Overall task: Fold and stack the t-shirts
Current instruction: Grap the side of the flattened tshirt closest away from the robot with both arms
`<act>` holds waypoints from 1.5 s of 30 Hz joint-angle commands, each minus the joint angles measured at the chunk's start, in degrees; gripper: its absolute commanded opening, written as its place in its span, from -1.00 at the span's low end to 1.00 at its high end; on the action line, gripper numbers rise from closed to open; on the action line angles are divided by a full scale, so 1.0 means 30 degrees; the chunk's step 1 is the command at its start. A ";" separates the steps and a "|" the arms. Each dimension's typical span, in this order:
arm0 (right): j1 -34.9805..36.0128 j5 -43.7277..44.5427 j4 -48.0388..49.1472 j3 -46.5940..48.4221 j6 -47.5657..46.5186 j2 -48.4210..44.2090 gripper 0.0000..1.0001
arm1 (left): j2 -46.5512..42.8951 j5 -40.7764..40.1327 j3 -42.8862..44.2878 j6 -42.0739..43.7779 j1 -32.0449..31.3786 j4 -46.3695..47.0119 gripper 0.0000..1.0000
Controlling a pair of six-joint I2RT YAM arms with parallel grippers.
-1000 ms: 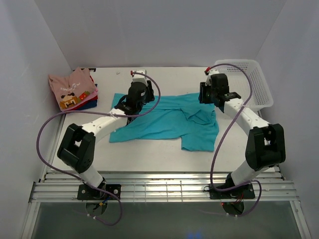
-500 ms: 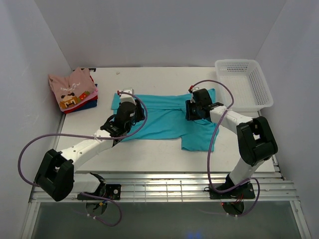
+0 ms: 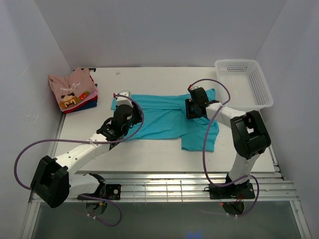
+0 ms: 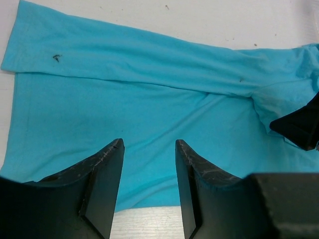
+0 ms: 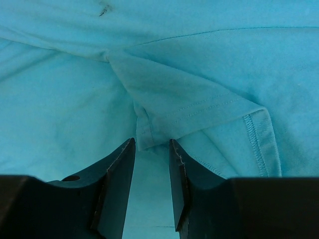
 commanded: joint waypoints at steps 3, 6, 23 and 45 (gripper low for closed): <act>0.0062 0.0951 0.0235 0.1105 -0.0085 0.0104 -0.21 | -0.0965 -0.0375 -0.0624 -0.0316 -0.0102 -0.0648 0.13; 0.0062 0.1069 0.0060 0.1485 -0.0173 0.0367 -0.21 | -0.1054 -0.0404 -0.0683 -0.0316 -0.0073 -0.0619 0.13; 0.0209 0.1450 -0.0468 0.1662 -0.0407 0.1188 -0.78 | -0.1464 -0.0639 -0.0536 0.0094 -0.0073 -0.0561 0.13; 0.3167 0.1333 -0.2489 0.2688 0.0090 0.1159 -0.85 | -0.1287 -0.0463 -0.0595 -0.0052 -0.0073 -0.0531 0.13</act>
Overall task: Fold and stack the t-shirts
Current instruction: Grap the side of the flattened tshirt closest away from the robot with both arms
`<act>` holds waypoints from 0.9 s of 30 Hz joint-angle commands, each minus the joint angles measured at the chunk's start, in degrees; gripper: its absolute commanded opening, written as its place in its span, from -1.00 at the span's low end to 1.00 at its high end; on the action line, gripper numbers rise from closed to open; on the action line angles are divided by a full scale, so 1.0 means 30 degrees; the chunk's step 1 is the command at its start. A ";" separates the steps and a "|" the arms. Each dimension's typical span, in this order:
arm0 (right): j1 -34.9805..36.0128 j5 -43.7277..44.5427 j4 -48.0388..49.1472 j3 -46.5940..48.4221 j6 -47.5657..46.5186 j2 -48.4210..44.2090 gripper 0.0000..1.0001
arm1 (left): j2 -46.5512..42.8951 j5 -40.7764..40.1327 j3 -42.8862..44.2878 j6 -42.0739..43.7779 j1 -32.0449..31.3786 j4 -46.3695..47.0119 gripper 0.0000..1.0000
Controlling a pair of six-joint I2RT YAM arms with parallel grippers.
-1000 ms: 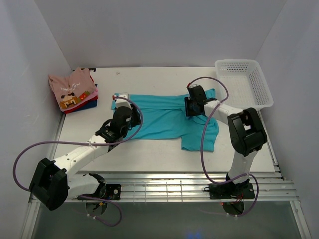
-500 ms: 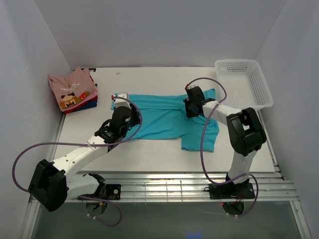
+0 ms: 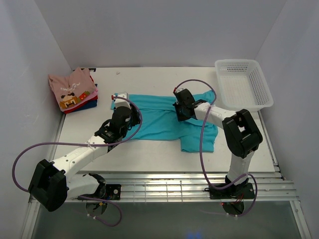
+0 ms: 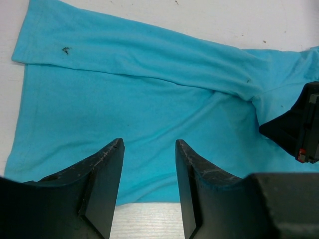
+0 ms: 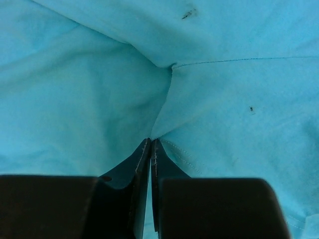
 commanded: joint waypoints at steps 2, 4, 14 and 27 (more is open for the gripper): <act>0.0727 0.0363 -0.0844 0.0539 0.0535 -0.0080 -0.84 | -0.0501 -0.0084 0.0017 0.0072 -0.0102 0.0117 0.13; 0.0904 0.0335 -0.0960 0.0508 0.0536 -0.0138 -0.84 | -0.0502 0.0003 -0.0012 0.0072 -0.0073 0.0146 0.12; 0.1256 0.3227 -0.1078 -0.0369 0.0829 -0.3123 -0.18 | 0.1165 -0.2182 0.0222 0.1008 -0.0073 0.0233 0.13; -0.2931 0.3909 -0.1488 0.1620 0.0244 -0.1078 -0.85 | 0.5823 -0.3571 0.1745 0.1477 0.2708 0.0292 -0.63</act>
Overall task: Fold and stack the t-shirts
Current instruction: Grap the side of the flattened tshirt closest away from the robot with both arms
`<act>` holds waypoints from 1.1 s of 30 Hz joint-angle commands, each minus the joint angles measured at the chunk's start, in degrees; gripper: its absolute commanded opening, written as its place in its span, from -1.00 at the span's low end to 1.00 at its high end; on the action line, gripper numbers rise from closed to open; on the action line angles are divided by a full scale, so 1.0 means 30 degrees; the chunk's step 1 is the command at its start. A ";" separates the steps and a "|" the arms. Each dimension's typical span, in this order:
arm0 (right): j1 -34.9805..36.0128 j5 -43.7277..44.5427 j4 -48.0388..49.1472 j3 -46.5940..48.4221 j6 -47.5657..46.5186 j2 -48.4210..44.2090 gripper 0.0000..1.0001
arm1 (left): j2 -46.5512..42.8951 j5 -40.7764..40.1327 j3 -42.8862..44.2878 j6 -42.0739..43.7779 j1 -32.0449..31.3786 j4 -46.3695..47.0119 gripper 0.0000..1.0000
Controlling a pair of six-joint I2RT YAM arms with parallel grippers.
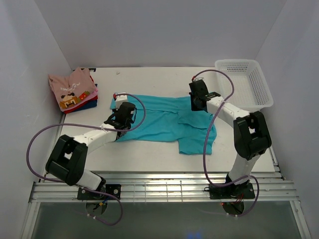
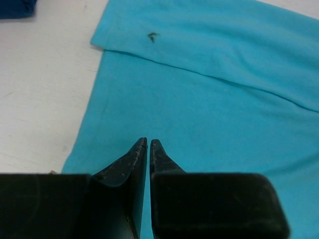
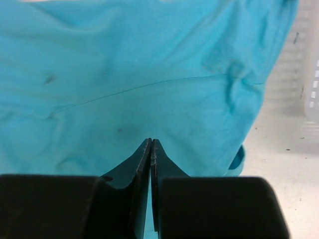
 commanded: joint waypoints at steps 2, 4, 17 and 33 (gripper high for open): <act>-0.1381 0.0186 -0.0104 0.1366 -0.0471 0.1541 -0.85 | 0.0551 0.0161 0.0696 0.0109 0.1561 0.0439 -0.64; -0.1793 0.0186 -0.0104 0.1748 -0.0734 0.2213 -0.85 | 0.1019 0.0161 0.0667 0.0167 0.2059 0.0527 -0.67; -0.3931 0.0450 -0.0075 0.3860 -0.1818 0.4385 -0.85 | 0.3977 0.1596 0.1251 0.0108 0.4228 0.1758 -0.79; -0.5222 0.0625 -0.2036 0.7953 -0.1907 0.9389 -0.85 | 0.6909 0.3675 0.3683 -0.0595 0.5898 -0.0439 -0.85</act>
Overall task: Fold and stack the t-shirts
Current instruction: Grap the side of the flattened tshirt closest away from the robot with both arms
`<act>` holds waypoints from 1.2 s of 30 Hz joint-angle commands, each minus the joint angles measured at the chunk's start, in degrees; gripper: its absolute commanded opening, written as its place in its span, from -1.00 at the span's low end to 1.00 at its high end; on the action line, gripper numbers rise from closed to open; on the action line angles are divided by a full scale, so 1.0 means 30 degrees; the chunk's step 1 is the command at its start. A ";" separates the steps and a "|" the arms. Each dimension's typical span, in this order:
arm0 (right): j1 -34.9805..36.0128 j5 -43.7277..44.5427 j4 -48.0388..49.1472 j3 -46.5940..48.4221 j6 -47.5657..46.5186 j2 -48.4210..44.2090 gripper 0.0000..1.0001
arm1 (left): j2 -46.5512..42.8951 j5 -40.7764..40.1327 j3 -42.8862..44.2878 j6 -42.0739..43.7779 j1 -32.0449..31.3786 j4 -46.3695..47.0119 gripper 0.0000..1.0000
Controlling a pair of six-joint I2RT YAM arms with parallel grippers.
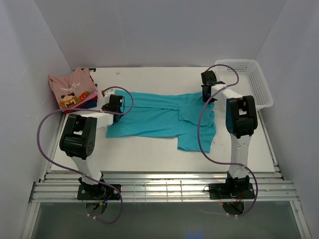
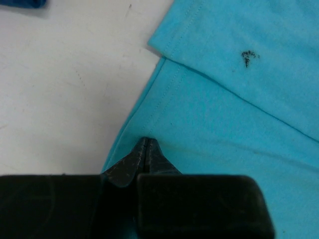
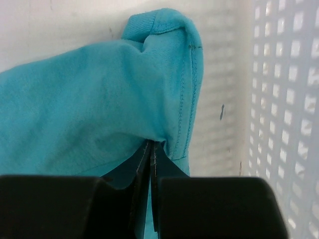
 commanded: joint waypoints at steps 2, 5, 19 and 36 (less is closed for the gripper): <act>-0.0582 0.0021 -0.1366 0.2337 -0.0071 0.2168 -0.85 | 0.0951 0.1513 0.1199 -0.0281 0.0508 -0.1146 -0.86; -0.0933 -0.0214 -0.2012 0.4563 -0.0159 0.3457 -0.85 | 0.1420 0.1807 0.1728 -0.0282 0.0538 -0.1147 -0.90; -0.1286 -0.2878 0.4679 0.2204 -0.1624 -0.1822 -0.50 | -0.3312 0.3834 0.0646 0.1240 0.0217 0.4590 -0.54; 0.3516 0.0662 0.1004 -1.0193 0.0918 -1.4054 -0.17 | -0.9185 -0.0796 -0.3656 -0.3237 -0.3210 -0.4600 0.01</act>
